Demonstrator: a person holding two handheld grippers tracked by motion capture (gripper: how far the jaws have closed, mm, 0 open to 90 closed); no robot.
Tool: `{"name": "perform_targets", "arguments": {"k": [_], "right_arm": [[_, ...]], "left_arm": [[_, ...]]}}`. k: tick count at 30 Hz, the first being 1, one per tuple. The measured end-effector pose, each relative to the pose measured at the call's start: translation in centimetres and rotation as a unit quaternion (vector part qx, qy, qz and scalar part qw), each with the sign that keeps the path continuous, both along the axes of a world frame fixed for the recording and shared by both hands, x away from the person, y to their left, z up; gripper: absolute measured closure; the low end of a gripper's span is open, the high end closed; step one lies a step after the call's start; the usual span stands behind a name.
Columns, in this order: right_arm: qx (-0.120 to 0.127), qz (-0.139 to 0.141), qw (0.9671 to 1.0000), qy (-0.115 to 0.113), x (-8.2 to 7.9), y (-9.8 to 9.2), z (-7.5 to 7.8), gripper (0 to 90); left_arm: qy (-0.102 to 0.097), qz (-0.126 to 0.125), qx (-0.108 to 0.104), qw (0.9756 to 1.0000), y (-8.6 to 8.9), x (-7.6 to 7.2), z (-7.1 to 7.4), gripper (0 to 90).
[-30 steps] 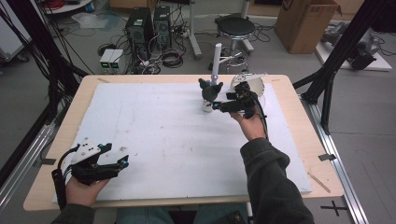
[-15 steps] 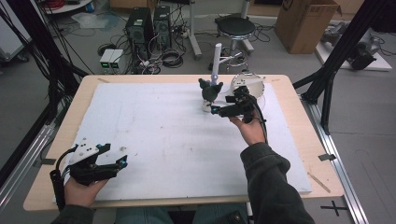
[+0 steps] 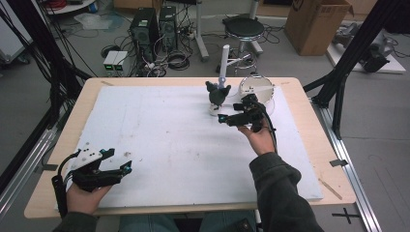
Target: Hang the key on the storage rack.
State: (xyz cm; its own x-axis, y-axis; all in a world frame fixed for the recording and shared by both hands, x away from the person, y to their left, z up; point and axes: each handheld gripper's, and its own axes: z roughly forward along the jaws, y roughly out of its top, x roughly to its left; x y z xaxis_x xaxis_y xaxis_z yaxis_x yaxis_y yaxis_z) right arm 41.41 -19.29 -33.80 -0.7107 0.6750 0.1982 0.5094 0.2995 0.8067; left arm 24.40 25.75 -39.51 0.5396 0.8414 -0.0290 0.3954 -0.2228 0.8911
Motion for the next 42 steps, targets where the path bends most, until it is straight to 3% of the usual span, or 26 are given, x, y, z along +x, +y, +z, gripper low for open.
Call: {"name": "perform_targets", "arguments": {"k": [11, 30, 36, 42], "right_arm": [[0.001, 0.008, 0.9998, -0.019, -1.2, -0.2, 0.5, 12.5], [-0.004, 0.011, 0.9999, -0.012, -3.3, -1.9, -1.4, 12.0], [-0.002, 0.012, 0.9996, -0.027, -4.2, -2.1, -1.5, 12.0], [-0.005, 0.013, 0.9995, -0.027, -4.9, -2.5, -2.1, 12.0]], "left_arm": [[-0.001, 0.004, 0.001, 1.0, 0.0, -0.1, 0.0, 23.1], [0.0, 0.004, 0.0, 1.0, 0.1, 0.0, 0.1, 23.1], [0.0, 0.005, -0.002, 1.0, 0.1, 0.0, 0.1, 23.1], [-0.001, 0.003, 0.0, 1.0, 0.0, 0.0, 0.0, 23.1]]}}
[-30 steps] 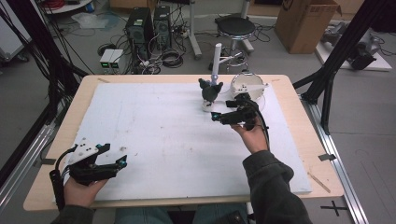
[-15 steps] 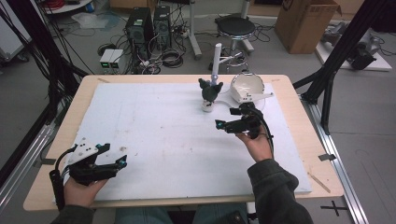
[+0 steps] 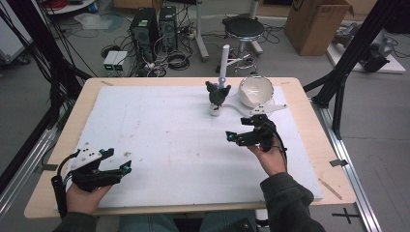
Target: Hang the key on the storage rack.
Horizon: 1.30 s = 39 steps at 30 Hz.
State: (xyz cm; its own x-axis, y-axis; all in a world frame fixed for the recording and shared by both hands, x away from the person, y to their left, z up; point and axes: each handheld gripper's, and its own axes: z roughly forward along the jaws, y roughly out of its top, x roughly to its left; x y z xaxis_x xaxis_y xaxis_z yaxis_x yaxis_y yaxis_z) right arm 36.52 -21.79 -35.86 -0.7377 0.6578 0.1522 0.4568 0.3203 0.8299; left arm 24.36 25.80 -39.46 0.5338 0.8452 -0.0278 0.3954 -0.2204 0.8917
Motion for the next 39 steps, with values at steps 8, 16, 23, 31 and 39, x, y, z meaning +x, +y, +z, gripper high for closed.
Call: {"name": "perform_targets", "arguments": {"k": [8, 16, 23, 31, 39], "right_arm": [[0.0, -0.005, 1.0, -0.004, -0.9, -1.1, -0.8, 11.9], [0.004, -0.014, 0.9999, -0.007, -1.8, -2.3, -1.5, 11.9], [0.005, -0.019, 0.9998, -0.009, -2.5, -3.3, -1.9, 11.9], [0.008, -0.023, 0.9996, -0.014, -3.4, -4.1, -2.3, 12.0], [0.013, -0.028, 0.9993, -0.022, -4.2, -4.8, -2.6, 11.9]], "left_arm": [[0.0, 0.001, -0.002, 1.0, 0.1, 0.0, 0.0, 23.1], [0.001, 0.0, 0.0, 1.0, 0.0, -0.1, 0.0, 23.0], [0.002, -0.001, 0.001, 1.0, 0.0, -0.1, -0.1, 23.0], [0.003, -0.001, 0.001, 1.0, 0.0, -0.2, -0.1, 23.1], [0.004, -0.001, 0.002, 1.0, 0.0, -0.3, -0.2, 23.2]]}}
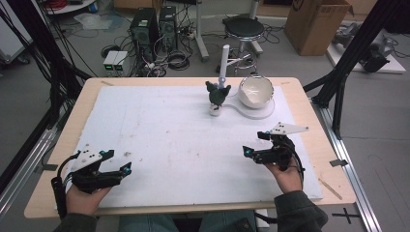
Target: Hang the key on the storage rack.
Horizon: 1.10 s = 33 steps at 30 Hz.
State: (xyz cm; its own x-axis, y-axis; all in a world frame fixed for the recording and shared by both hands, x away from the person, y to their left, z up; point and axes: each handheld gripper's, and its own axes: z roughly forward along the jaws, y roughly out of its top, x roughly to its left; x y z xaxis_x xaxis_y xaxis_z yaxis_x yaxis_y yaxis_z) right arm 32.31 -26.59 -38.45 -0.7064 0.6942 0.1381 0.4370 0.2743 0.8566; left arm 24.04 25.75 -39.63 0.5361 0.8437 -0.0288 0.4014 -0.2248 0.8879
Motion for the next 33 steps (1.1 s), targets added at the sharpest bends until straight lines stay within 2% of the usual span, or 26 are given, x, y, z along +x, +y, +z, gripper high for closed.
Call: {"name": "perform_targets", "arguments": {"k": [14, 24, 33], "right_arm": [[-0.003, -0.002, 1.0, 0.0, -1.1, -0.6, -1.4, 11.9], [0.0, -0.006, 0.9999, -0.009, -1.4, -0.8, -1.4, 11.9], [-0.008, -0.001, 0.9999, -0.013, -1.6, -0.4, -1.7, 11.9]], "left_arm": [[0.002, -0.003, 0.0, 1.0, -0.1, -0.1, -0.1, 23.1], [0.003, -0.004, 0.0, 1.0, -0.2, -0.2, -0.2, 23.2], [0.005, -0.005, 0.0, 1.0, -0.2, -0.2, -0.2, 23.2]]}}
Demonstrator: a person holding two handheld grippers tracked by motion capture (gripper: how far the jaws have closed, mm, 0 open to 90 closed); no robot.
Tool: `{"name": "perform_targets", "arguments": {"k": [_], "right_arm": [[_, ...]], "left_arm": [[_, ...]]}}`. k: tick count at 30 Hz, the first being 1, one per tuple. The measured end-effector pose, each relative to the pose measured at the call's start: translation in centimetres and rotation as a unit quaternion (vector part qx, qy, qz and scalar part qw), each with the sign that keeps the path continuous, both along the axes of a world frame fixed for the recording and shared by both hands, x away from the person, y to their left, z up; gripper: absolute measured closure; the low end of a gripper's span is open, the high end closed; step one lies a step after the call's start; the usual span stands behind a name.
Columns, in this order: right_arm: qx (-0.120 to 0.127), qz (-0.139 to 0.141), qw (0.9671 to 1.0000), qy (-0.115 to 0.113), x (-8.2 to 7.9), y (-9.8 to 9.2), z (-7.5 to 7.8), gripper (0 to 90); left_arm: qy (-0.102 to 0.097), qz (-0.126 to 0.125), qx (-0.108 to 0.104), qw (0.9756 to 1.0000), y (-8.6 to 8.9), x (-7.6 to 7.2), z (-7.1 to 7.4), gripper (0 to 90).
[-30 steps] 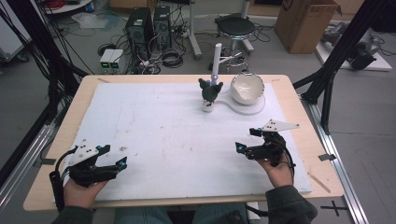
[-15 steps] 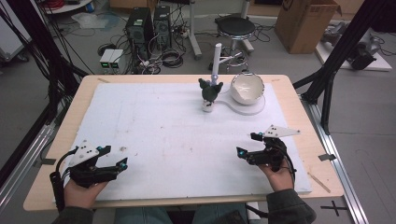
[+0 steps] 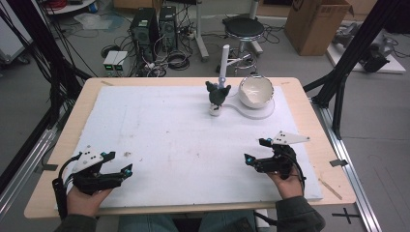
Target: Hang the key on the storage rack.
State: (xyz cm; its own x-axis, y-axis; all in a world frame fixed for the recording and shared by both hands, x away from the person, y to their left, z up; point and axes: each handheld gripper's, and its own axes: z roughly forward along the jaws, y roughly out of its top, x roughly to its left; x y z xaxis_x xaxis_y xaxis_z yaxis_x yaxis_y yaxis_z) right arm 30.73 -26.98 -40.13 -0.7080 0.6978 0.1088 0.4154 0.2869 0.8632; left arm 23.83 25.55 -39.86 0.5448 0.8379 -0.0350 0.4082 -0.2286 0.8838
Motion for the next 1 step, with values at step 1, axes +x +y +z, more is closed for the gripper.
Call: {"name": "perform_targets", "arguments": {"k": [1], "right_arm": [[0.001, 0.0, 1.0, -0.001, -0.03, 0.03, 0.0, 11.9]], "left_arm": [[0.0, 0.0, 0.0, 1.0, -0.02, 0.01, -0.01, 23.2]]}}
